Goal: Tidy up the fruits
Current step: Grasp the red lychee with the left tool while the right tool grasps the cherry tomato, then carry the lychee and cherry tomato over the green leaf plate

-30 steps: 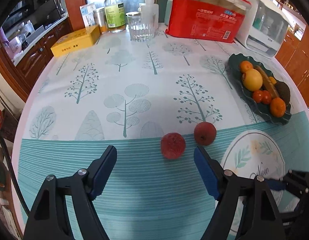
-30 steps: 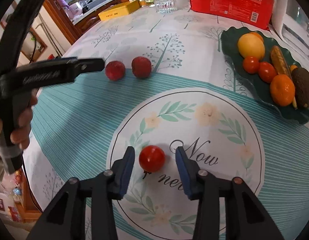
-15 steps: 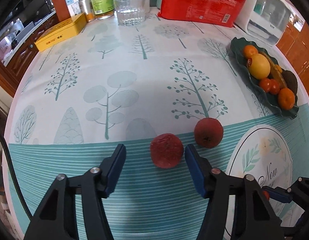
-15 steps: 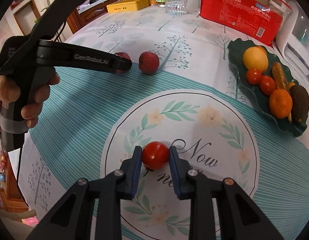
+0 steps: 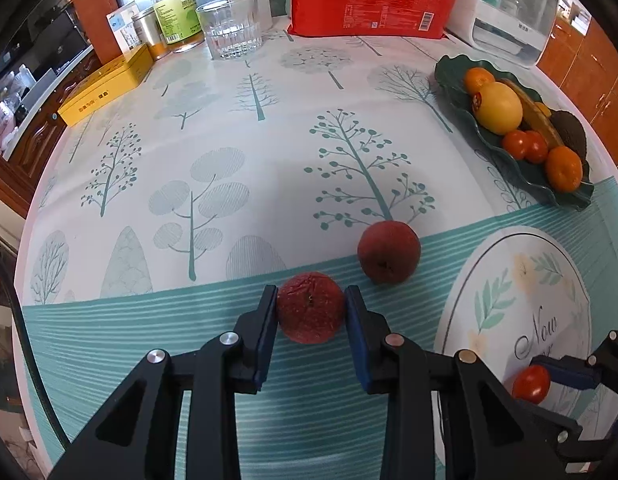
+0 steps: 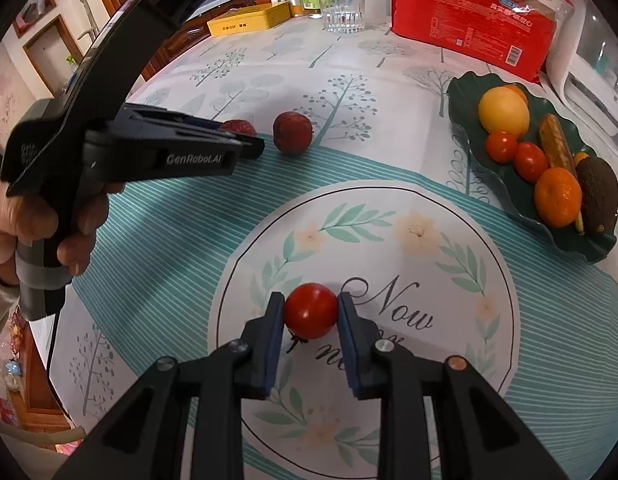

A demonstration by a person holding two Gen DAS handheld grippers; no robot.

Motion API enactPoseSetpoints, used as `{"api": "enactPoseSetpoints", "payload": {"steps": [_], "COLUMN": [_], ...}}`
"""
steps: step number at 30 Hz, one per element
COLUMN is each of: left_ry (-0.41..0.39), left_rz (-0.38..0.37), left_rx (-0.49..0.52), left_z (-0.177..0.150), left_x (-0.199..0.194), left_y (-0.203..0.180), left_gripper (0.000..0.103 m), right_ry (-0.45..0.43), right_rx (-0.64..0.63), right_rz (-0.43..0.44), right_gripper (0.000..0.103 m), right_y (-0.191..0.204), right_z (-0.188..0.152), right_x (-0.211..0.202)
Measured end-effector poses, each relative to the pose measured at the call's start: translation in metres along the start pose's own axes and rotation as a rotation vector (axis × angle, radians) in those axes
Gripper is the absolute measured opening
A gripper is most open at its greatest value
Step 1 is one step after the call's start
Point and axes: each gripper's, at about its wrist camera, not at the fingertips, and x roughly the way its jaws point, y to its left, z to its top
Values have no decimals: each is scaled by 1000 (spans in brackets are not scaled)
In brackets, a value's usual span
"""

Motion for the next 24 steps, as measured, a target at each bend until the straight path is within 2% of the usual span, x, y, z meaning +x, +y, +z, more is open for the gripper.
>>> {"api": "enactPoseSetpoints", "payload": {"steps": [6, 14, 24], "left_ry": [-9, -15, -58], "left_rz": [-18, -56, -111], "left_rx": [-12, 23, 74], "left_z": [-11, -26, -18], "left_x": [-18, -44, -71], "left_y": [-4, -29, -75], "left_gripper": [31, 31, 31], "right_ry": [-19, -44, -96], "right_rx": [18, 49, 118], "right_rz": [9, 24, 2], "right_gripper": [26, 26, 26], "right_y": [-2, -9, -41], "right_z": [-3, -6, -13], "right_x": [-7, -17, -42]}}
